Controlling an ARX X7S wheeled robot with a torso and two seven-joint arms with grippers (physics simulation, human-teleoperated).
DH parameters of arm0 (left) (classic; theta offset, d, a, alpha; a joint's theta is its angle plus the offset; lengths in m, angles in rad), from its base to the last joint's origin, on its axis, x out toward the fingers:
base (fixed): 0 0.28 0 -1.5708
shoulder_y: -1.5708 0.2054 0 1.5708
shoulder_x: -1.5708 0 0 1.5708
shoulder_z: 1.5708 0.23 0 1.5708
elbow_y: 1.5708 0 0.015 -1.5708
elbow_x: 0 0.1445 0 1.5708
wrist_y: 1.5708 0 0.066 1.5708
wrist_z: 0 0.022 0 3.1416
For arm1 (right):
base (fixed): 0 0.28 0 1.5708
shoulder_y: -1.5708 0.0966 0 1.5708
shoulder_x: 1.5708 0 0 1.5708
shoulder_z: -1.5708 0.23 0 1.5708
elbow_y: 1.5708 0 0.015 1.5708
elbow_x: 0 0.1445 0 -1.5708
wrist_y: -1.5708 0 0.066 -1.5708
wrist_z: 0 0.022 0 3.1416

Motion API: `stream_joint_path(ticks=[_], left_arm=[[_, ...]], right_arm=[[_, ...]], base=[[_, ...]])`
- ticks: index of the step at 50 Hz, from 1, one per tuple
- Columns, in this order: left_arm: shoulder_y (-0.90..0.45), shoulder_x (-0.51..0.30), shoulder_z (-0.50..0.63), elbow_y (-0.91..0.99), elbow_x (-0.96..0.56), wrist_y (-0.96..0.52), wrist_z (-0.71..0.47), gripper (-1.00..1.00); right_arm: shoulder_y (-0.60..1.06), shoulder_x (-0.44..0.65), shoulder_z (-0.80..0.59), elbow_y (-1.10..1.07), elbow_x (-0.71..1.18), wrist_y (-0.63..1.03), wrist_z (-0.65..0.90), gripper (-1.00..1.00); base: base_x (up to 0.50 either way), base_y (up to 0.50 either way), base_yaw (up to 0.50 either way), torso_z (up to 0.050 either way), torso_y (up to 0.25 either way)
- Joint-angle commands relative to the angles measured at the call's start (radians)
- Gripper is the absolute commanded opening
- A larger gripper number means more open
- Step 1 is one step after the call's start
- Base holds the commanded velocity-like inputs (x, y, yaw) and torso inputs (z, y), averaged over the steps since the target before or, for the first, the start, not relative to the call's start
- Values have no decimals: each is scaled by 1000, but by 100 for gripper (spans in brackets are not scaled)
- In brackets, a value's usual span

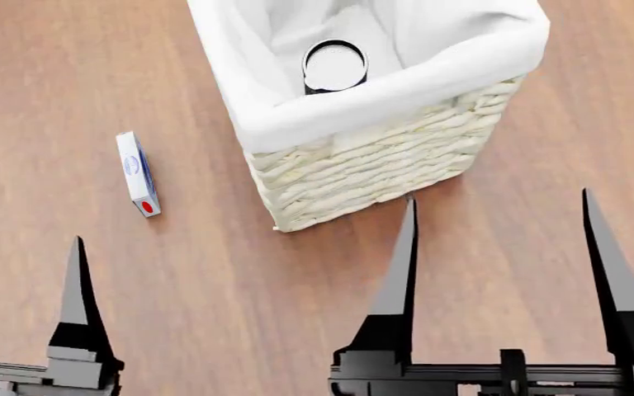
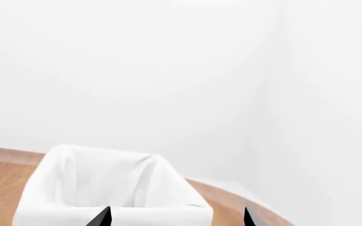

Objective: Pick up the alphabet soup and the cream cheese box, and put them in the basket.

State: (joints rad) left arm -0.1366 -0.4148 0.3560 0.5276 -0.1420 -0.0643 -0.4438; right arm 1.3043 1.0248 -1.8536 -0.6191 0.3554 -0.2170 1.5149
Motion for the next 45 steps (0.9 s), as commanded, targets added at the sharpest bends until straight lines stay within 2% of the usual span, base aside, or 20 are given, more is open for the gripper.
stream_joint_path(ticks=[1,8,16,20,33,40,45], left_arm=[[-208,56,13,-210,-59,-20,76,100],[-388,129,11,-514,-94,26,144,100],[-527,198,10,-785,-139,54,217,100],[-587,234,15,-950,-132,116,248,100],[-627,258,0,-1116,-148,179,270,100],[-703,317,-32,-1420,-168,339,322,100],[-737,336,-34,-1529,-166,395,336,100]], right_arm=[[-57,3,20,21,-16,-22,2,100],[-84,-6,26,28,-18,-21,-4,100],[-105,-15,37,35,-18,-17,-13,100],[-110,-14,44,35,-14,-12,-17,100],[-132,-35,60,53,-5,-5,-37,100],[-146,-29,67,50,-4,-7,-38,100],[-150,-31,73,50,-1,-1,-44,100]], base=[[0,0,0,0,0],[0,0,0,0,0],[0,0,0,0,0],[0,0,0,0,0],[0,0,0,0,0],[0,0,0,0,0],[0,0,0,0,0]])
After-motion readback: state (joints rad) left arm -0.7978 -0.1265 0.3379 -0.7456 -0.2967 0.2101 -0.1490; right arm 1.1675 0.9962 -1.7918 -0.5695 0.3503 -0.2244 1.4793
